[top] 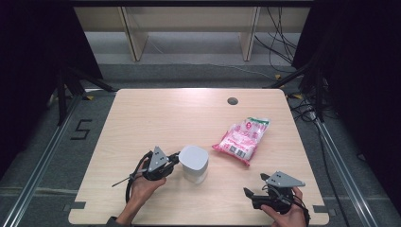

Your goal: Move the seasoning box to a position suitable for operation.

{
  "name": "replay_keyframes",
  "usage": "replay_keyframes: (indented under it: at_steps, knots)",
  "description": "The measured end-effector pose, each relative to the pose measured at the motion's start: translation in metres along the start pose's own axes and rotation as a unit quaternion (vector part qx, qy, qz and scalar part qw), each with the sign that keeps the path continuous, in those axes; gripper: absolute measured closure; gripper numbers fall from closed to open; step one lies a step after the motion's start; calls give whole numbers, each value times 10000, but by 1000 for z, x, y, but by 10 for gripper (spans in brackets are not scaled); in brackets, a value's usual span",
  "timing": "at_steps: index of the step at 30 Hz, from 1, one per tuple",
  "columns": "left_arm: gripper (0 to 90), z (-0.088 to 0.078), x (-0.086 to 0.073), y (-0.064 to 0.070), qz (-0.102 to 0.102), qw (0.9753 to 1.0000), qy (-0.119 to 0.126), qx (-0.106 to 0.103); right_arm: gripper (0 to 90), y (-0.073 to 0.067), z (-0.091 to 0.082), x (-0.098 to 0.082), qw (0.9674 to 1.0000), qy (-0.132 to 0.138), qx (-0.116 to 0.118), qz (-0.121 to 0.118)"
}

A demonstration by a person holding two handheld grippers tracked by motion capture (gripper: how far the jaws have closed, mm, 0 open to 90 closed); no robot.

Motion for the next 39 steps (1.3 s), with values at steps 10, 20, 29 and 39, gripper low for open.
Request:
replay_keyframes:
  at_steps: [10, 20, 29, 39]
  knots:
    - [826, -7, -3, -9, -18, 9999, 20, 123, 189, 0, 0, 0, 10000, -5, 1, -15]
    - [833, -28, -19, -1, -20, 9999, -113, 96, 190, -1, -1, -2, 10000, -83, -35, 27]
    - [838, -39, -25, 15, 44, 9991, -411, -60, 190, 0, 0, -1, 10000, -19, -13, 33]
    - [839, -23, -18, 24, -74, 9990, -423, -80, 190, 0, 2, 0, 10000, -55, -58, 1]
Point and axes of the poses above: each handheld gripper's, and its own axes: z roughly forward along the jaws, x roughly out of its top, y roughly to its right, the point moved 6 cm from there along z, roughly forward along the jaws, and after that the axes turned 13 degrees about -z, right-handed, at the moved point
